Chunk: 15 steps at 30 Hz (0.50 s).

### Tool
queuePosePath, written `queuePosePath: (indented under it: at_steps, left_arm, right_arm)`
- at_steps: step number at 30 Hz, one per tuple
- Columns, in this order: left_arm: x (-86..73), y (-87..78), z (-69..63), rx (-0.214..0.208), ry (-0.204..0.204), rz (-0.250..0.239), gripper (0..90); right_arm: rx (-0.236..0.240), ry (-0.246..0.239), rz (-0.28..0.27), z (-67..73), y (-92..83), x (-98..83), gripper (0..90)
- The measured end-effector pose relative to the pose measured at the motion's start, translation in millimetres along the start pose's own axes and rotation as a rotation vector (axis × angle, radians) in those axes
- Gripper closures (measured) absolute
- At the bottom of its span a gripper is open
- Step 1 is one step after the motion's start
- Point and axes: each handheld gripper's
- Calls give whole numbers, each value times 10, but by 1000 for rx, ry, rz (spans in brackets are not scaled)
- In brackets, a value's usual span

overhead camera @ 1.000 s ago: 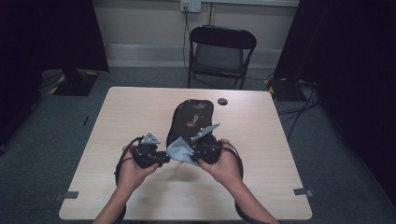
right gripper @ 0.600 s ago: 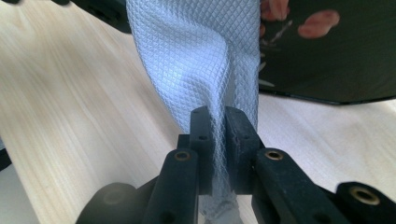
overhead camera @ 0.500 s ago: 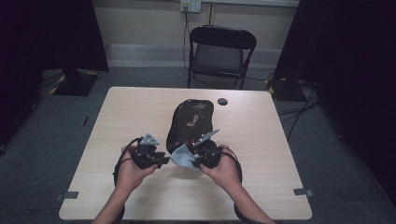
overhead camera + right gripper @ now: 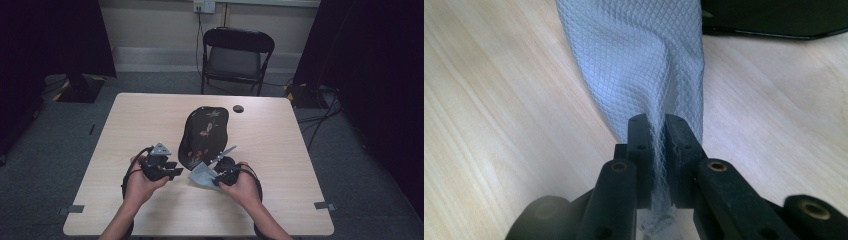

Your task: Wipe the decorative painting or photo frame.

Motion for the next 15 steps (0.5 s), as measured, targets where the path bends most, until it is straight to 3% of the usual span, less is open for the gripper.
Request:
queuePosePath:
  at_steps: [4, 7, 10, 15]
  left_arm:
    - [-2, 20, -10, -4, -6, -4, 632]
    - [1, 25, -13, -4, 0, -9, 626]
    - [3, 36, -16, -4, -2, -9, 623]
    - [6, 58, -30, -6, 1, -7, 618]
  right_arm:
    - [-5, -8, -25, -23, -147, 53, 829]
    - [-21, -20, -70, -43, -356, 178, 829]
    - [-31, -39, -134, -49, -624, 365, 829]
    - [-44, -72, -214, 28, -921, 631, 829]
Point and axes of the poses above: each handheld gripper's, and its own axes: y roughly forward along the jaws, x roughly out of its top, z roughly to its left, and after that the axes turned 15 degrees about -z, right-handed
